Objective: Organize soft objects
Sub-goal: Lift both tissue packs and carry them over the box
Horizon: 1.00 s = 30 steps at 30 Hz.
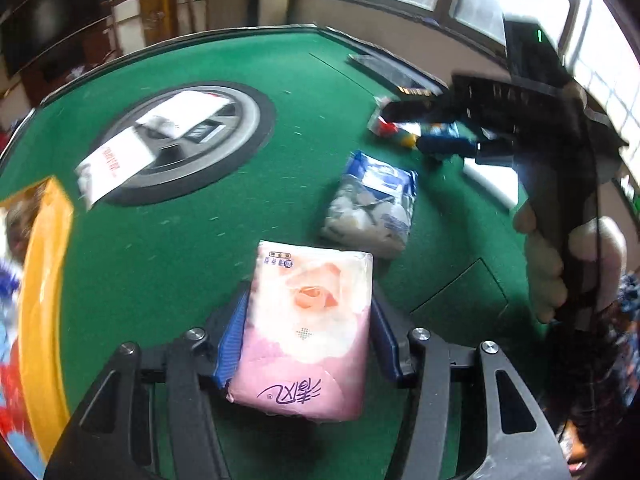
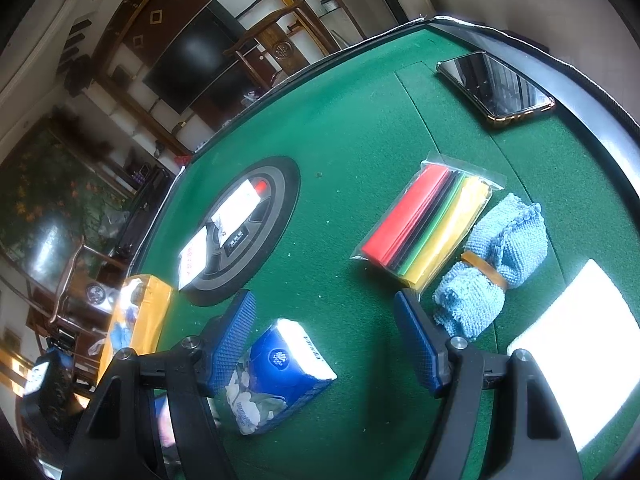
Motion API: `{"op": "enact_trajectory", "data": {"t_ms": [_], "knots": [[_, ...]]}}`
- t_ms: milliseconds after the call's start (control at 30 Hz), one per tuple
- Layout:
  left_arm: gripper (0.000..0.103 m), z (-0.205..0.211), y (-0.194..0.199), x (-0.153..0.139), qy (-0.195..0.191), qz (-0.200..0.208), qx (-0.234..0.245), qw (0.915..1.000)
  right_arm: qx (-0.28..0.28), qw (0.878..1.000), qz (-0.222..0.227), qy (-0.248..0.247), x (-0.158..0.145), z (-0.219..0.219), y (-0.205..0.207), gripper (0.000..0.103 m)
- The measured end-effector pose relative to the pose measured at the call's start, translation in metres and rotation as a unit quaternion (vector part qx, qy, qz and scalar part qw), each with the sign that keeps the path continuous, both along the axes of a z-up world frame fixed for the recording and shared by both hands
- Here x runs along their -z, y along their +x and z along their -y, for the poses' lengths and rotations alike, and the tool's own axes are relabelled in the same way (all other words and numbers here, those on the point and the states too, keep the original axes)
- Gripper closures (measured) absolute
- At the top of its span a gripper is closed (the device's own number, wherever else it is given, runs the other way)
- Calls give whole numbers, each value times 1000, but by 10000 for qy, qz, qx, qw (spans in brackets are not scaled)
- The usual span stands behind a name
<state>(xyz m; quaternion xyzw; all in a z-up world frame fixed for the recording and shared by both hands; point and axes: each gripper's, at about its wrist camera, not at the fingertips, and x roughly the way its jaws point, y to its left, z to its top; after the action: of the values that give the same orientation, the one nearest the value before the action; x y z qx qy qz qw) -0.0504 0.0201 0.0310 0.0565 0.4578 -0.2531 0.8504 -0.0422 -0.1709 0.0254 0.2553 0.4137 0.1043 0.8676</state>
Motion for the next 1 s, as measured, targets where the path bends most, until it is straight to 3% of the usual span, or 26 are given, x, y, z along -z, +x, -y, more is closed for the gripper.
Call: {"op": "enact_trajectory", "data": {"t_ms": [167, 400, 600, 800, 1000], "knots": [[49, -37, -22, -22, -531, 102, -384, 9978, 1, 10000, -54, -45, 3, -1, 2, 36], [49, -104, -53, -43, -969, 396, -990, 9896, 161, 9994, 17, -310, -1, -6, -6, 36], [49, -177, -59, -47, -1187, 487, -1712, 9769, 238, 9980, -425, 397, 6, -21, -34, 36], [49, -228, -68, -38, -1387, 520, -2240, 9633, 319, 9966, -745, -129, 7, -56, -14, 36], [49, -273, -79, -31, -1096, 549, -2869, 9501, 222, 9923, -886, -833, 8, -104, -4, 35]]}}
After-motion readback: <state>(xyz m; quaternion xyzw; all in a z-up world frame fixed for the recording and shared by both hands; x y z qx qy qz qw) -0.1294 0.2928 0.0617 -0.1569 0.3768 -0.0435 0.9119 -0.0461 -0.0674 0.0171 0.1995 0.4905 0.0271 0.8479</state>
